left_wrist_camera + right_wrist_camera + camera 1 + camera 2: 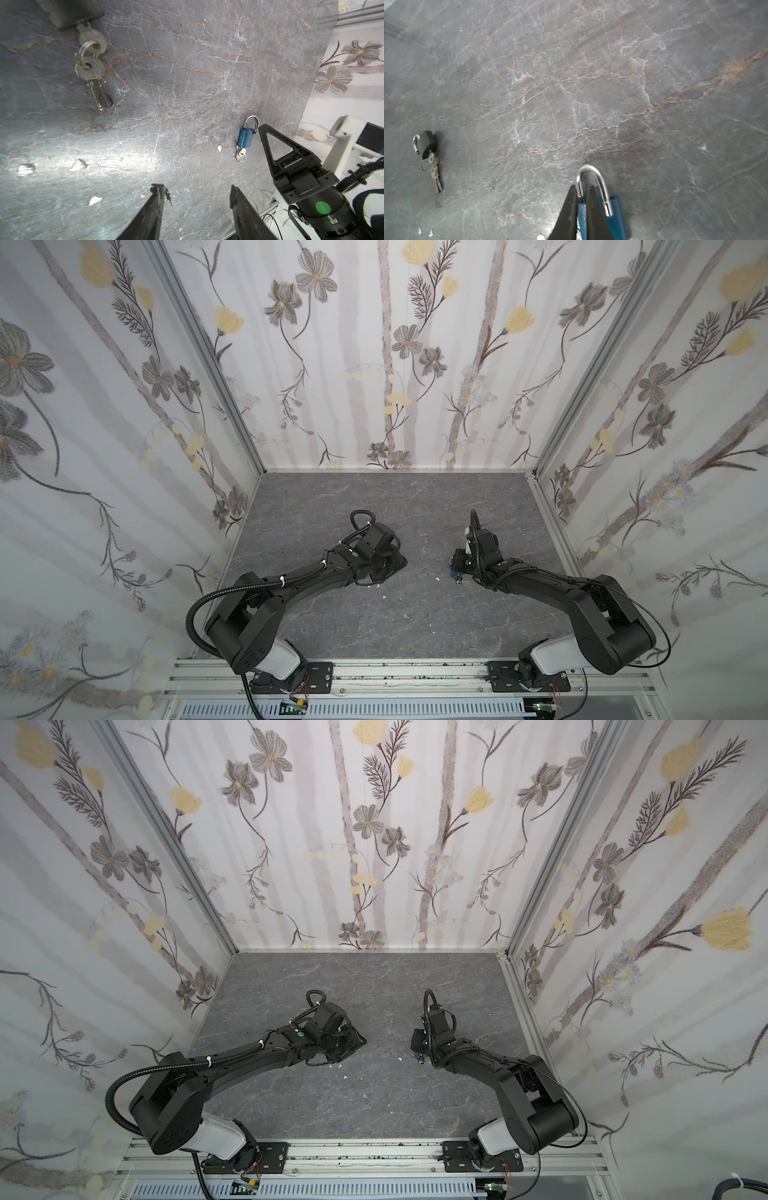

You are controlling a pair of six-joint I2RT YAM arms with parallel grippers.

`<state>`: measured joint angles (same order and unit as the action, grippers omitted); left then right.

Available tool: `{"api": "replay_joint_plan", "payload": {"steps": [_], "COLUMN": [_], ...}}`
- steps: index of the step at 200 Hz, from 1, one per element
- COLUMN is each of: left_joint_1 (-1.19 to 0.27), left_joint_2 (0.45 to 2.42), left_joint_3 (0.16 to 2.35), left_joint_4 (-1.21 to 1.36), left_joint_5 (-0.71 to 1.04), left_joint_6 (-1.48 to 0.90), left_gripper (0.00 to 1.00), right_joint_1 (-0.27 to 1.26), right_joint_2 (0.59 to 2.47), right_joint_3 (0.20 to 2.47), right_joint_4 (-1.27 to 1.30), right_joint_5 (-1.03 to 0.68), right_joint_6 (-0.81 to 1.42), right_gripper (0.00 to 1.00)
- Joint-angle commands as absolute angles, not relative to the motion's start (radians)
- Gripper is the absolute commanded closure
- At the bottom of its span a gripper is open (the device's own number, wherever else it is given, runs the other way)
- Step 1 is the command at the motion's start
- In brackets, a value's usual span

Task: Unlock with the key
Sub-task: 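Grasp the blue padlock body with the right gripper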

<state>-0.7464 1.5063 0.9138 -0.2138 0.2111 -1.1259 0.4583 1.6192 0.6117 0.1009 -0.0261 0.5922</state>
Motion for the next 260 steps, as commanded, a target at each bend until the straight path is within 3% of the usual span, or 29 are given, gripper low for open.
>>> {"api": "replay_joint_plan", "payload": {"steps": [1, 24, 45, 141, 213, 260], "left_joint_1": [-0.745, -0.746, -0.746, -0.745, -0.742, -0.732], "left_joint_2": [1.515, 1.528, 1.535, 1.544, 1.546, 1.540], "left_joint_3": [0.912, 0.929, 0.938, 0.939, 0.925, 0.908], "left_joint_4": [-0.195, -0.206, -0.210, -0.213, -0.208, -0.196], "left_joint_5": [0.211, 0.224, 0.229, 0.227, 0.225, 0.232], "left_joint_6": [-1.123, -1.114, -1.110, -1.115, -1.115, -1.114], "left_gripper": [0.46, 0.43, 0.43, 0.43, 0.43, 0.43], "right_joint_1": [0.470, 0.474, 0.472, 0.547, 0.590, 0.601], "right_joint_2": [1.615, 1.551, 1.502, 1.574, 1.733, 1.776], "right_joint_3": [0.617, 0.601, 0.585, 0.620, 0.716, 0.741], "right_joint_4": [0.160, 0.117, 0.049, -0.098, -0.152, -0.165], "right_joint_5": [-0.084, -0.024, 0.047, 0.196, 0.219, 0.191], "right_joint_6": [0.566, 0.555, 0.548, 0.507, 0.481, 0.460], "right_gripper": [0.83, 0.63, 0.53, 0.41, 0.44, 0.70]}}
